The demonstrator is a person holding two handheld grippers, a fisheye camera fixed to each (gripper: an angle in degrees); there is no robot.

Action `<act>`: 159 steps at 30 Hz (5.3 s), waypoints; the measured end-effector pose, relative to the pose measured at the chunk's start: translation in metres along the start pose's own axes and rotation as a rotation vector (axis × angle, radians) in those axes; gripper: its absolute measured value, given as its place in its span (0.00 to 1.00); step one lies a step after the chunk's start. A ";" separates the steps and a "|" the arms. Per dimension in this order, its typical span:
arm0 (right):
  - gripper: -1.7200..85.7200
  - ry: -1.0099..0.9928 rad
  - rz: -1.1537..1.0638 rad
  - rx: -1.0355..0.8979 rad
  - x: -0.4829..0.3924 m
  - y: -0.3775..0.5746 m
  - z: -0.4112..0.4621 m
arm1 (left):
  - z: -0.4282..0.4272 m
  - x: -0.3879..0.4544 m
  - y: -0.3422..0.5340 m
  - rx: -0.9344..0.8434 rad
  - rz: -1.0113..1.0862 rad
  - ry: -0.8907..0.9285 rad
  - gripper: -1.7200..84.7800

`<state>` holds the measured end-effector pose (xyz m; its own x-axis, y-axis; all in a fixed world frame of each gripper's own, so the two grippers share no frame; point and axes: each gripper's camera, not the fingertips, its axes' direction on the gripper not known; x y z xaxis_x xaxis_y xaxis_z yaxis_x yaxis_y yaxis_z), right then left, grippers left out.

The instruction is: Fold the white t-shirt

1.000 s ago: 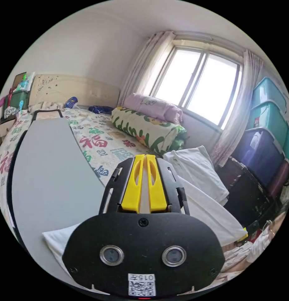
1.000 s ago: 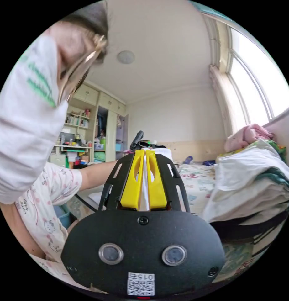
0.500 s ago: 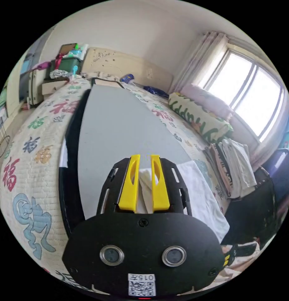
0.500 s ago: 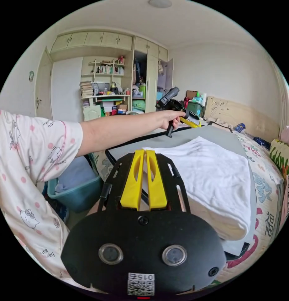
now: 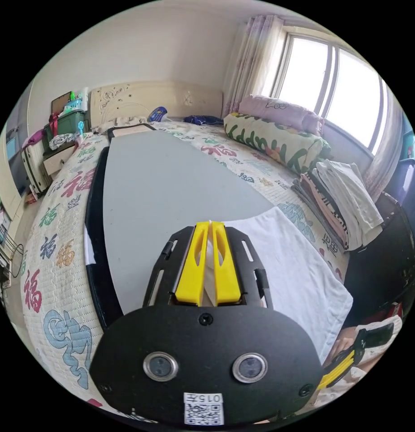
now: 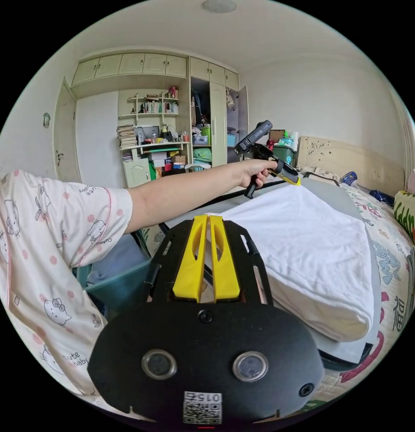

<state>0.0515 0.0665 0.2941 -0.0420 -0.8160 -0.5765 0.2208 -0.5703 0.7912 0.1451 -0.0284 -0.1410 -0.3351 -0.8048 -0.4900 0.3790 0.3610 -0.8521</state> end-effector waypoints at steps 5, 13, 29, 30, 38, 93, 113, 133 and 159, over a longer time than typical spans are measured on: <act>0.02 -0.056 0.065 -0.092 0.013 0.004 0.035 | 0.026 -0.001 0.003 -0.123 -0.013 -0.055 0.03; 0.03 -0.053 0.070 -0.077 0.006 -0.001 0.026 | 0.030 0.013 0.005 -0.193 0.015 -0.087 0.04; 0.09 0.301 0.032 0.073 0.015 0.037 -0.144 | -0.171 0.185 0.199 0.177 0.476 0.091 0.08; 0.09 0.304 0.037 0.071 0.016 0.037 -0.144 | -0.176 0.190 0.210 0.173 0.484 0.100 0.08; 0.08 0.337 -0.069 -0.132 -0.009 0.006 -0.104 | -0.167 0.197 0.285 0.050 0.382 0.002 0.06; 0.16 -0.072 0.808 -0.327 0.098 -0.317 -0.007 | -0.010 -0.026 -0.113 -0.162 -0.268 0.251 0.16; 0.04 0.098 0.525 -0.215 -0.223 -0.264 -0.021 | -0.077 0.063 0.086 0.218 0.153 0.150 0.04; 0.03 0.796 0.180 0.171 -0.617 -0.176 -0.299 | -0.148 0.241 0.267 0.715 0.406 0.507 0.03; 0.02 1.094 -0.070 0.298 -0.742 -0.091 -0.334 | -0.087 0.218 0.361 0.924 0.397 0.681 0.03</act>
<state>0.3878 0.7552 0.5817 0.8607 -0.3445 -0.3749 0.0050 -0.7306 0.6828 0.1338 -0.0322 -0.5712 -0.3357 -0.2015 -0.9202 0.9373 -0.1691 -0.3049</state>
